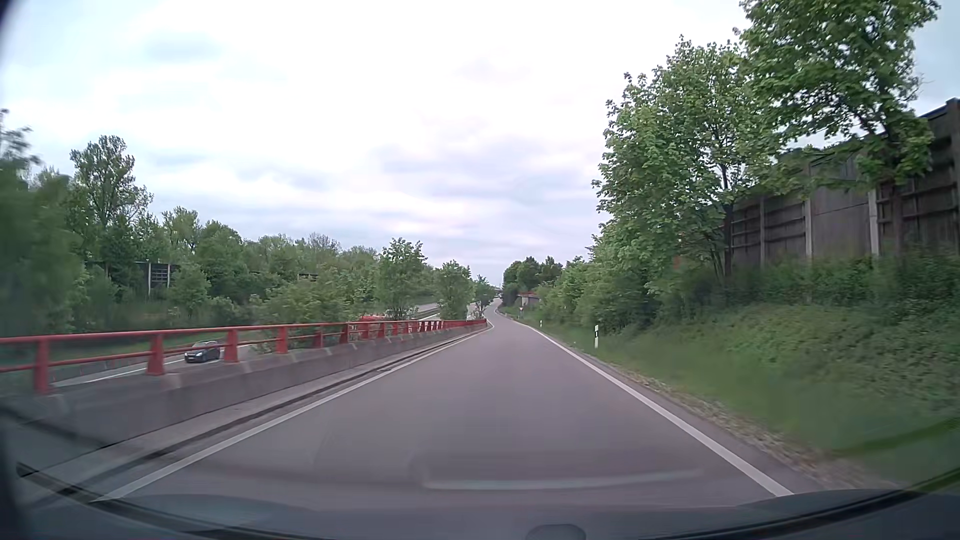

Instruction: Follow the waypoints while adhering to traffic rules and regulations

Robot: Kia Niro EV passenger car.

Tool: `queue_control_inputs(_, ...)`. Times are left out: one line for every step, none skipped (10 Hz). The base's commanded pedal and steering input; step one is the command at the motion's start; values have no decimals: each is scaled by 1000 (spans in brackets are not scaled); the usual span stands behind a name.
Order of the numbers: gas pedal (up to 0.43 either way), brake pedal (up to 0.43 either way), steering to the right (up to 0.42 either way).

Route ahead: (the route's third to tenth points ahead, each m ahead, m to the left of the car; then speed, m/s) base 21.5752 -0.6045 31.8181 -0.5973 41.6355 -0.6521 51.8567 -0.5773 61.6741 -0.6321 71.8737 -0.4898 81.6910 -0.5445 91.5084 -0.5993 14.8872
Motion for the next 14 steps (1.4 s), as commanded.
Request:
queue_control_inputs(240, 0, 2)
queue_control_inputs(228, 0, 2)
queue_control_inputs(228, 0, 2)
queue_control_inputs(209, 0, 2)
queue_control_inputs(197, 0, 2)
queue_control_inputs(197, 0, 2)
queue_control_inputs(197, 0, 2)
queue_control_inputs(189, 0, 2)
queue_control_inputs(189, 0, 2)
queue_control_inputs(189, 0, 2)
queue_control_inputs(189, 0, 2)
queue_control_inputs(189, 0, 2)
queue_control_inputs(189, 0, 2)
queue_control_inputs(189, 0, 2)
